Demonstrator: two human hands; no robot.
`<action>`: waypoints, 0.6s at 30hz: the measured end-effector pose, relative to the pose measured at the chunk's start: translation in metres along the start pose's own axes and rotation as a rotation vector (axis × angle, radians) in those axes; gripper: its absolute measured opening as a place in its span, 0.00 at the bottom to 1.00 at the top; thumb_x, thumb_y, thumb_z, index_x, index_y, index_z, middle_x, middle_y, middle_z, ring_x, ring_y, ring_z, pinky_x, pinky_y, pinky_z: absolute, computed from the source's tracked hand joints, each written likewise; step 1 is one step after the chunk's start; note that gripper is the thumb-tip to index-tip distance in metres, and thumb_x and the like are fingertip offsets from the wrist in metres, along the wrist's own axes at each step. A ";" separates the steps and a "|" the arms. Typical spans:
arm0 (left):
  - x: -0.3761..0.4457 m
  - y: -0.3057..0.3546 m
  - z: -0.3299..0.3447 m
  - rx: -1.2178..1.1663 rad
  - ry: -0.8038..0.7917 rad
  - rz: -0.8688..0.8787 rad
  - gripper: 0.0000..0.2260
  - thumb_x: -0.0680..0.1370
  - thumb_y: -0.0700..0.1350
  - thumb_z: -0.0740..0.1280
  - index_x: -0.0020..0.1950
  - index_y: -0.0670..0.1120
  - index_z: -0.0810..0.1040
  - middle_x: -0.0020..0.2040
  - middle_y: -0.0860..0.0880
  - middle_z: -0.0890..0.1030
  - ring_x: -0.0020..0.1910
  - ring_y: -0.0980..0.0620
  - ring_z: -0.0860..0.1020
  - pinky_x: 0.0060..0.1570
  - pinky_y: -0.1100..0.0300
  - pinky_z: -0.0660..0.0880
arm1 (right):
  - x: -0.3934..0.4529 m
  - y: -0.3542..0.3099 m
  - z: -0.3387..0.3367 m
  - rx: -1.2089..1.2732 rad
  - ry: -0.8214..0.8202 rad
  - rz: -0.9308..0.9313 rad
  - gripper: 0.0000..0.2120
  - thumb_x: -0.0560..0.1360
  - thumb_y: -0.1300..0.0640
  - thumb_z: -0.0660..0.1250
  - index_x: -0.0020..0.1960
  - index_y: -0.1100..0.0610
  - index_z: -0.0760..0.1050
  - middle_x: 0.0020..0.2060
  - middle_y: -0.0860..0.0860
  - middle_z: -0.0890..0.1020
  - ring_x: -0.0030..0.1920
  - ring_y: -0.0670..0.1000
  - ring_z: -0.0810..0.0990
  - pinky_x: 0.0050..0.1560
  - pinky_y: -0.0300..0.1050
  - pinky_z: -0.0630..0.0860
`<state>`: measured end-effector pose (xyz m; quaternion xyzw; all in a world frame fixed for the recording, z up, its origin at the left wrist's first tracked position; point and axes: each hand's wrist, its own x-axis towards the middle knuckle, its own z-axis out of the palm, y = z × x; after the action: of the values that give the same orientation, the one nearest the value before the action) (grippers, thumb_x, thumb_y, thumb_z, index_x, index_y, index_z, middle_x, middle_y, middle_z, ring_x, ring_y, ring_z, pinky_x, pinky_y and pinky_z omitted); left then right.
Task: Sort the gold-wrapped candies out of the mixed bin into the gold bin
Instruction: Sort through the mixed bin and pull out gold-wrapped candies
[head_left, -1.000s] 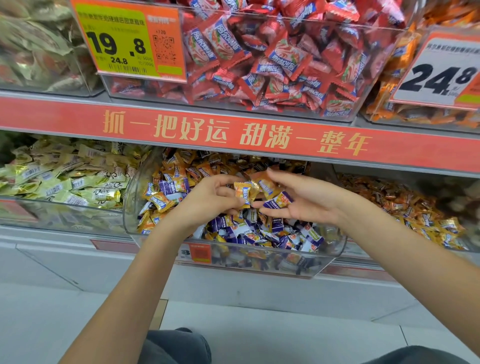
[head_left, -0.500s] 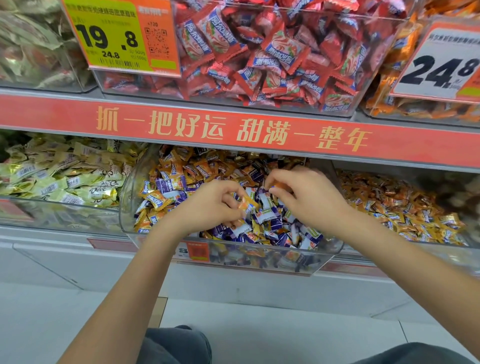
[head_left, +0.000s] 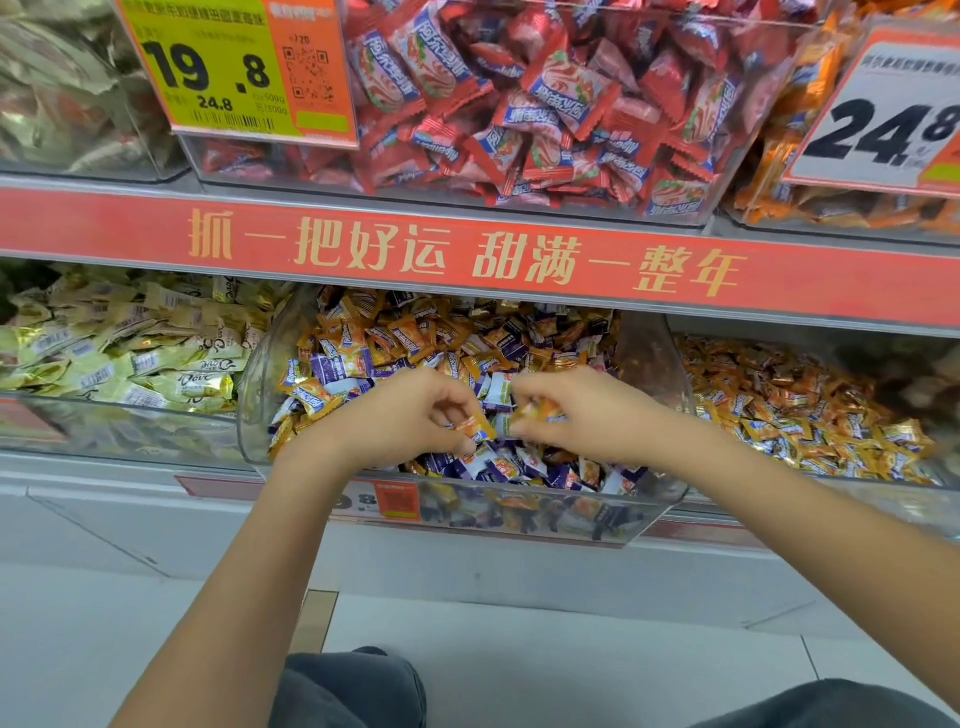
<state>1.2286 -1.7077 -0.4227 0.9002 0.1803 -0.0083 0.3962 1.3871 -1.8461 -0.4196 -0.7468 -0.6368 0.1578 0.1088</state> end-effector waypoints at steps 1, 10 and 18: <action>0.000 0.001 0.000 -0.011 0.020 -0.008 0.05 0.72 0.43 0.74 0.46 0.49 0.81 0.41 0.52 0.79 0.40 0.56 0.78 0.47 0.59 0.78 | -0.002 0.000 -0.003 0.145 0.063 0.031 0.10 0.79 0.50 0.62 0.41 0.50 0.64 0.33 0.47 0.75 0.29 0.49 0.69 0.31 0.46 0.66; -0.001 0.002 -0.002 -0.086 0.096 -0.067 0.12 0.74 0.41 0.72 0.55 0.41 0.76 0.40 0.43 0.80 0.38 0.54 0.83 0.38 0.63 0.79 | -0.008 -0.023 0.001 0.212 -0.437 0.067 0.17 0.81 0.60 0.53 0.67 0.52 0.72 0.59 0.47 0.77 0.54 0.44 0.75 0.57 0.38 0.71; -0.005 0.013 -0.004 -0.233 0.215 -0.044 0.13 0.69 0.41 0.76 0.46 0.44 0.73 0.34 0.45 0.81 0.33 0.48 0.82 0.35 0.56 0.80 | -0.035 -0.023 0.009 0.239 -0.199 -0.052 0.06 0.81 0.50 0.59 0.51 0.49 0.73 0.46 0.41 0.77 0.46 0.40 0.74 0.48 0.38 0.72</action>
<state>1.2277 -1.7147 -0.4097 0.8397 0.2412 0.1004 0.4760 1.3578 -1.8770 -0.4160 -0.6924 -0.6402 0.3029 0.1375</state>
